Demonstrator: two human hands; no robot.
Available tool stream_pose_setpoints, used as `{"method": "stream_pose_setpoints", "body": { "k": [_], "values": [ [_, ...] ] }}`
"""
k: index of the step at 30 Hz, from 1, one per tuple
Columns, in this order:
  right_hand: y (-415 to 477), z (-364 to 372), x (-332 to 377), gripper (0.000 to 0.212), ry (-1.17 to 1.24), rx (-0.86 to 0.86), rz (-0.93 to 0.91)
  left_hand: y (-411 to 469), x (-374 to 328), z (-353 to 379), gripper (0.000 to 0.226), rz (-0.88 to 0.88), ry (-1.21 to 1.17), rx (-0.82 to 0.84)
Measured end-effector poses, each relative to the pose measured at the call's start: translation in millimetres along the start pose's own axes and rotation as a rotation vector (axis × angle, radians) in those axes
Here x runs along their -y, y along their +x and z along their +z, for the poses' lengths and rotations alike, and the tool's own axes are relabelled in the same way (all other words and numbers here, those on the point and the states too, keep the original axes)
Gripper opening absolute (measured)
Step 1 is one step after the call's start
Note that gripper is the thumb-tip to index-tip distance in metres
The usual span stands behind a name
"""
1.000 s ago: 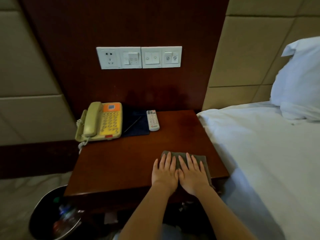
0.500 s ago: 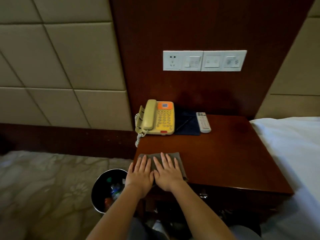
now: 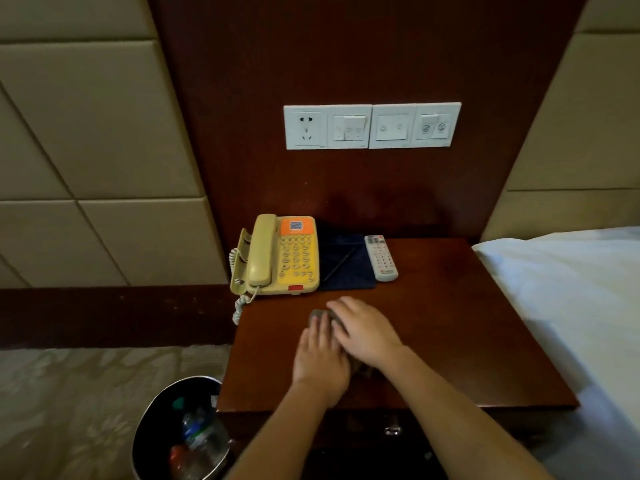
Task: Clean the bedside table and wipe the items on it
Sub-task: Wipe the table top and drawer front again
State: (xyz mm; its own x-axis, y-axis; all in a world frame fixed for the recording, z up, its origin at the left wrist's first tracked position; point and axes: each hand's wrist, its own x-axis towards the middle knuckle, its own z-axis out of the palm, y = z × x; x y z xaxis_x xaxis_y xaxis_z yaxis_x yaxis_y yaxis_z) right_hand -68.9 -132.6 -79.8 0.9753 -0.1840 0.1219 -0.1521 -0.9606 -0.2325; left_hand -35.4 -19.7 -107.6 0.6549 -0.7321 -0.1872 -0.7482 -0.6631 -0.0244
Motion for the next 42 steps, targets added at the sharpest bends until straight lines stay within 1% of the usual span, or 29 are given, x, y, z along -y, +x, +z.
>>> {"method": "stream_pose_setpoints", "body": {
  "k": [2,3,4,6,9,11,12,18,22,24,27,29,34,42],
  "values": [
    [3,-18,-32,0.039,-0.086,-0.173,0.115,16,-41,-2,0.06,0.073,-0.029,-0.009],
    [5,-26,-46,0.039,-0.114,-0.219,0.201,23,-56,-3,0.061,0.09,-0.039,-0.008],
    [8,-32,-58,0.042,-0.137,-0.223,0.292,28,-67,-3,0.061,0.102,-0.046,-0.006],
    [16,-37,-78,0.055,-0.168,-0.143,0.444,37,-77,-4,0.061,0.123,-0.048,-0.009],
    [33,-31,-94,0.08,-0.079,0.03,0.555,50,-80,-3,0.061,0.132,-0.04,-0.032],
    [46,-21,-96,0.085,-0.02,0.095,0.576,59,-81,-4,0.061,0.142,-0.031,-0.03],
    [52,-16,-96,0.084,-0.009,0.096,0.574,63,-81,-4,0.061,0.148,-0.021,-0.028],
    [64,-6,-101,0.064,-0.08,-0.059,0.554,80,-83,-2,0.061,0.181,-0.034,-0.063],
    [56,-12,-121,0.059,-0.061,-0.13,0.597,82,-83,-2,0.062,0.202,-0.057,-0.106],
    [48,-19,-138,0.059,-0.057,-0.155,0.656,82,-83,-1,0.07,0.218,-0.054,-0.121],
    [32,-32,-168,0.06,-0.048,-0.158,0.771,85,-84,0,0.092,0.222,-0.066,-0.123],
    [21,-39,-187,0.063,-0.039,-0.141,0.837,87,-85,0,0.096,0.217,-0.07,-0.119],
    [0,-48,-223,0.061,0.034,-0.14,0.964,89,-86,-3,0.096,0.216,-0.071,-0.129],
    [3,-43,-240,0.063,0.139,-0.166,0.946,92,-89,-2,0.093,0.207,-0.065,-0.153]
  ]
}}
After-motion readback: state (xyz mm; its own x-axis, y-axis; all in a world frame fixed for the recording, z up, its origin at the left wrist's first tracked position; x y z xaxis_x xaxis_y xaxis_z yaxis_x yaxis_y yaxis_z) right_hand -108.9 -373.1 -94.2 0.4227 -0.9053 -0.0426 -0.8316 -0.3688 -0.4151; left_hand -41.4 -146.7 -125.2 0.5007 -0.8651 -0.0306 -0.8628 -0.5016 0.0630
